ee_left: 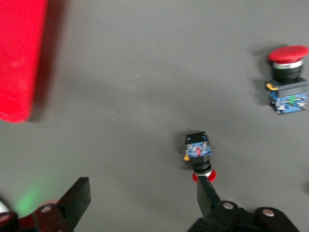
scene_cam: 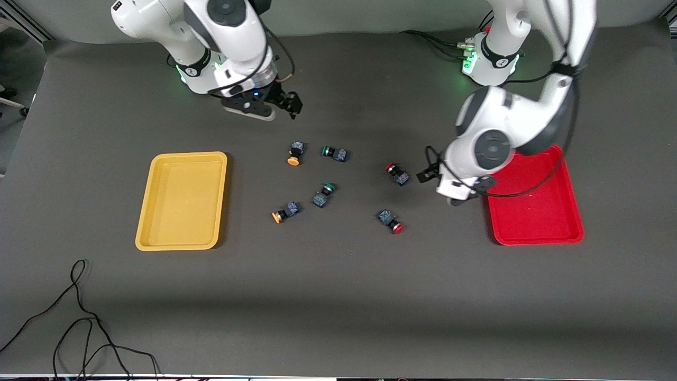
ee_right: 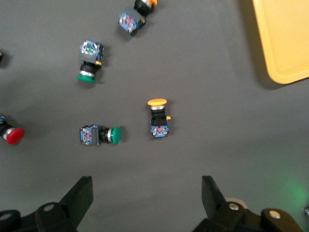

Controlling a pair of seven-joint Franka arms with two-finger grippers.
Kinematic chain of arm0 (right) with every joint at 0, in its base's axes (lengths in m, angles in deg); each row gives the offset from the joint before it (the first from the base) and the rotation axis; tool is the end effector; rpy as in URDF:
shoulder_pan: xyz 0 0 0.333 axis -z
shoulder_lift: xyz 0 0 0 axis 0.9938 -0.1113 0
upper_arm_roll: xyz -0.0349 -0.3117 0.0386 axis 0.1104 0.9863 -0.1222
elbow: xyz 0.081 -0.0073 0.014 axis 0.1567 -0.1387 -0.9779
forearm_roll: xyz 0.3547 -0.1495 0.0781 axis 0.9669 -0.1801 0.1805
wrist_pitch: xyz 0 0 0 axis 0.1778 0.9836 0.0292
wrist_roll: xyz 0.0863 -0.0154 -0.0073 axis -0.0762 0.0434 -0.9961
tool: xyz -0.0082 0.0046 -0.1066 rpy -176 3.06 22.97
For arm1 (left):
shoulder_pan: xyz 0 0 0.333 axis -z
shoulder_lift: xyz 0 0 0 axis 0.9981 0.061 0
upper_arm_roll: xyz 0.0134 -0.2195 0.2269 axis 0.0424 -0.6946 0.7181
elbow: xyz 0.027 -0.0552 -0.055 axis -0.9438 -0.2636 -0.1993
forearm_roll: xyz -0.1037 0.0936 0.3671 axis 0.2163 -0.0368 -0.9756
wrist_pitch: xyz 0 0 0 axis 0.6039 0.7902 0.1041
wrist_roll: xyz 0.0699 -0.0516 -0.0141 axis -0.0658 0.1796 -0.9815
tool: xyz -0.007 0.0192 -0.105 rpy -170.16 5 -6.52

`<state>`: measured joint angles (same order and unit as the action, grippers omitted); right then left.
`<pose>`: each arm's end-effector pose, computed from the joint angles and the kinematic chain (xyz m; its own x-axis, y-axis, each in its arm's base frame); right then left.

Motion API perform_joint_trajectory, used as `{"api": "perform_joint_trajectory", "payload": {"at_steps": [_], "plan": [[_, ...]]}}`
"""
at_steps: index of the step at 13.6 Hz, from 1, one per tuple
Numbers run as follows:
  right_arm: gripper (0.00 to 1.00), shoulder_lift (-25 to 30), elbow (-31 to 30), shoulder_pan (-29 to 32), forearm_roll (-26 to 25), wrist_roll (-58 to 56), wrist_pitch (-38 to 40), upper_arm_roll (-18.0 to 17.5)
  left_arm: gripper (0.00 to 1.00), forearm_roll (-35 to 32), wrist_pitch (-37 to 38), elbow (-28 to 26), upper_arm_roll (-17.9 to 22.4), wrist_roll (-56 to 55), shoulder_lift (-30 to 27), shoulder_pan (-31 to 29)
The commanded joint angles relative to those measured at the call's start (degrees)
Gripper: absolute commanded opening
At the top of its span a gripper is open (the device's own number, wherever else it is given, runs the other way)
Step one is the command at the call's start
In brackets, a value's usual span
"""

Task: Place red and yellow buttons in trays
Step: 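Grasp a red-capped button with the left gripper while the right gripper reaches buttons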

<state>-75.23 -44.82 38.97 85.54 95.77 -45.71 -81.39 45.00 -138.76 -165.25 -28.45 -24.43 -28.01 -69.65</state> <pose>0.3423 0.3574 0.4166 0.9463 -0.3189 -0.0523 -0.3195 -0.9476 -0.0032 0.4905 -0.2744 0.2897 0.8192 0.5013 -0.2787 0.4893 -0.8643 -0.1165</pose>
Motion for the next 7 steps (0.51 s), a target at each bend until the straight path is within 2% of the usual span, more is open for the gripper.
{"api": "perform_joint_trajectory", "payload": {"at_steps": [1,3,7], "plan": [[1.00,-0.28,-6.10,-0.71,-0.52,0.90,-8.33,0.81,0.98,0.74,-9.05,-4.11,0.73,-6.86,3.39,4.05],[1.00,-4.55,-9.37,-0.71,-1.74,0.72,-17.03,0.81,0.98,0.74,-13.63,-4.29,0.73,-11.08,6.65,6.42],[1.00,-14.41,-9.73,-0.79,-2.11,0.81,-27.87,0.90,0.96,2.49,-15.57,-3.77,0.73,-11.62,8.16,6.70]]}}
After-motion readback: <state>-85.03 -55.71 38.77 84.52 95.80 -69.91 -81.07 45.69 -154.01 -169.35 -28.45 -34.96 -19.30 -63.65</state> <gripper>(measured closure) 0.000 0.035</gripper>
